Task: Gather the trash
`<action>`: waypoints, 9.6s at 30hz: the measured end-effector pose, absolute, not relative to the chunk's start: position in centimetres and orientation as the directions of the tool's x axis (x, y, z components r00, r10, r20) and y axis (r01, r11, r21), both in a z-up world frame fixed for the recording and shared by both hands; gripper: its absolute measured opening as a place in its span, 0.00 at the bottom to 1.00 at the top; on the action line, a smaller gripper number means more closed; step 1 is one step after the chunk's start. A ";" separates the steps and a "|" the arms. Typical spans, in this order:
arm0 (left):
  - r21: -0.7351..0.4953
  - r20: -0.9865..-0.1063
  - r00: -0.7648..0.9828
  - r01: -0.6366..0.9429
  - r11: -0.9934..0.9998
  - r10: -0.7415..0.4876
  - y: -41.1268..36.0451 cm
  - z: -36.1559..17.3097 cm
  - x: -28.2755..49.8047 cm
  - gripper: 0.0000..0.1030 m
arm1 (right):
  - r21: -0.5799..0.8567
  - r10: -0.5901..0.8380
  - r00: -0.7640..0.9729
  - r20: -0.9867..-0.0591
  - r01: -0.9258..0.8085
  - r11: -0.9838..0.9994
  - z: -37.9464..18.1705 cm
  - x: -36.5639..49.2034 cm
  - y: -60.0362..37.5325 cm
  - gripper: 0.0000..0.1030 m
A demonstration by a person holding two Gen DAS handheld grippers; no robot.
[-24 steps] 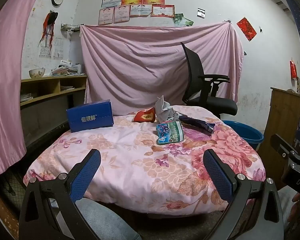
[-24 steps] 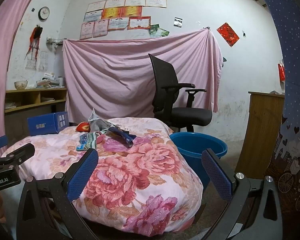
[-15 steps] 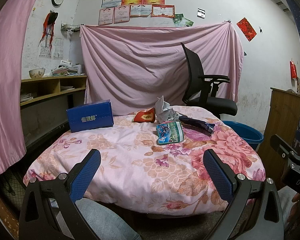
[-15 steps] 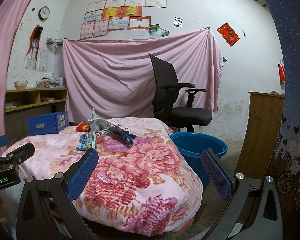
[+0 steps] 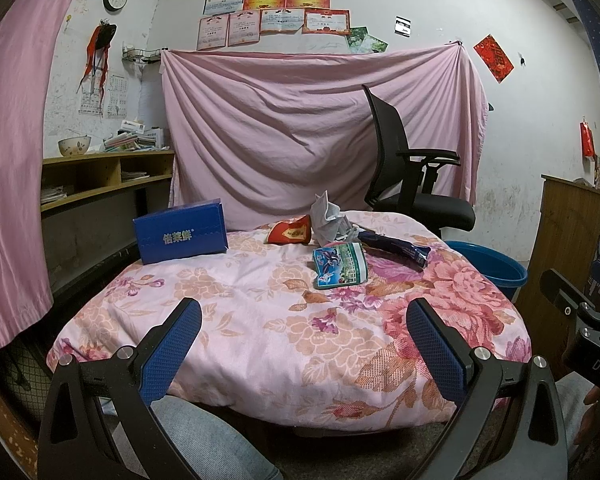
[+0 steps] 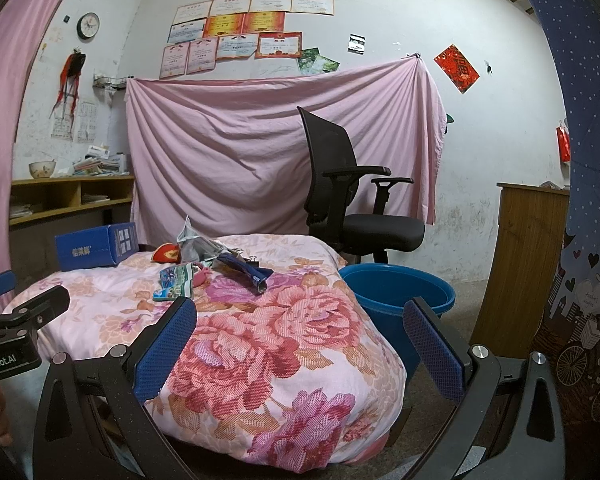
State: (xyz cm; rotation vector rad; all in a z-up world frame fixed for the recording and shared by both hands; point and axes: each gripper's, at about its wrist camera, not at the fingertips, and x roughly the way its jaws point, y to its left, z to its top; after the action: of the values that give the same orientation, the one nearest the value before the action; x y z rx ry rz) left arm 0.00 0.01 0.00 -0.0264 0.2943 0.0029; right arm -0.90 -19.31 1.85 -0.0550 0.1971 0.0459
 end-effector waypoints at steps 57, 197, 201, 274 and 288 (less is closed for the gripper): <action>-0.023 -0.290 0.957 -0.007 1.000 0.000 0.0 0.0 0.0 0.98 | -0.049 0.038 0.979 -0.198 -0.048 0.998 1.8 -0.8 -19.3 1.00; -0.284 -0.553 0.817 -0.001 0.959 -0.164 4.5 0.2 18.2 0.55 | 0.156 0.501 0.603 -0.621 -0.531 0.833 -0.4 21.9 -13.9 0.39; -0.279 -0.499 0.848 0.038 0.960 -0.179 3.0 2.5 18.7 0.55 | 0.149 0.500 0.725 -0.473 -0.493 0.857 2.6 20.9 -16.9 0.39; -0.184 -0.168 0.981 0.065 0.981 -0.097 -2.3 9.9 19.7 0.98 | 0.136 0.216 0.974 0.074 -0.224 0.965 10.2 19.7 -28.2 1.00; -0.128 -0.194 0.981 -0.048 0.991 0.022 4.3 6.9 15.2 0.98 | -0.035 0.352 0.935 -0.032 -0.353 0.935 8.6 19.9 -20.1 1.00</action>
State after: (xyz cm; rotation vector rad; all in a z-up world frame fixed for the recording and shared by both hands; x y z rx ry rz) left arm 15.16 4.32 6.94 -0.1332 0.1939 0.0356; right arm 19.91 -20.11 8.64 -0.0401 0.0256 0.3609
